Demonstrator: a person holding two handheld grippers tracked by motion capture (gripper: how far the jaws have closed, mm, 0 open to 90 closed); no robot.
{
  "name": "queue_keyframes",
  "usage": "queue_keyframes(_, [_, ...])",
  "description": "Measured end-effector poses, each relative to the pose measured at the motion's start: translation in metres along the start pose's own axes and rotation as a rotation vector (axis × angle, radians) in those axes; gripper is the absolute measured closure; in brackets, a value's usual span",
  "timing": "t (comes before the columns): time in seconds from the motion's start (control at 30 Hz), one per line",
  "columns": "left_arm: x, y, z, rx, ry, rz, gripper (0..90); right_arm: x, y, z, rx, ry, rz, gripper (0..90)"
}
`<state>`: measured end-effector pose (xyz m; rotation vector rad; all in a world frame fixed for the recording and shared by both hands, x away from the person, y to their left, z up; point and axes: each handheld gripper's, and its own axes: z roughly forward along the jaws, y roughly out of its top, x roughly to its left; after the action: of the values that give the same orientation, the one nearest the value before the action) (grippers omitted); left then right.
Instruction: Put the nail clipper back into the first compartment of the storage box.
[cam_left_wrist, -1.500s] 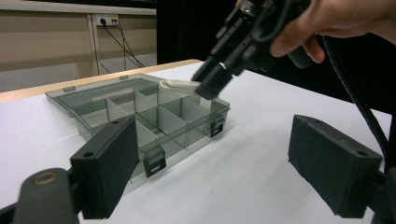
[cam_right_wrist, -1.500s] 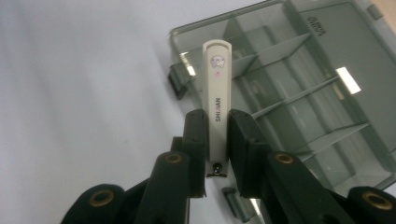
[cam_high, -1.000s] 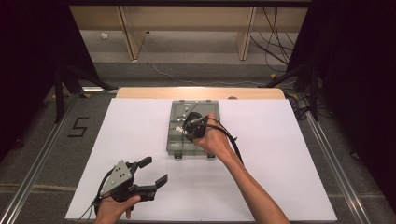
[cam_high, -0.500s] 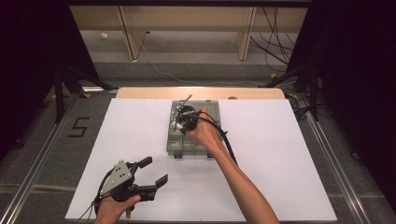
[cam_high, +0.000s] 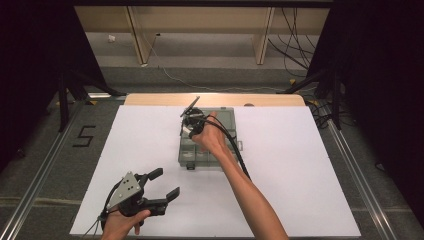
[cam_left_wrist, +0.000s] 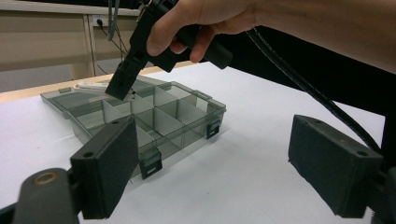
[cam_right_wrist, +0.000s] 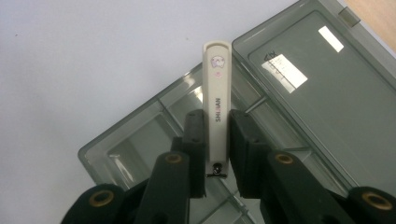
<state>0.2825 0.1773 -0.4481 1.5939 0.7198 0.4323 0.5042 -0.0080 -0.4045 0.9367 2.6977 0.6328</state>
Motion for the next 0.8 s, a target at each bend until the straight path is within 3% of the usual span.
queue_keyframes(0.27, [0.000, 0.000, 0.000, -0.006, -0.008, 0.001, 16.0, -0.002, 0.001, 0.010, 0.026, -0.009, 0.031, 77.2])
queue_keyframes(0.8, [0.000, 0.000, 0.000, 0.000, -0.005, 0.002, 15.9, -0.005, 0.002, 0.018, 0.042, -0.010, 0.045, 77.2])
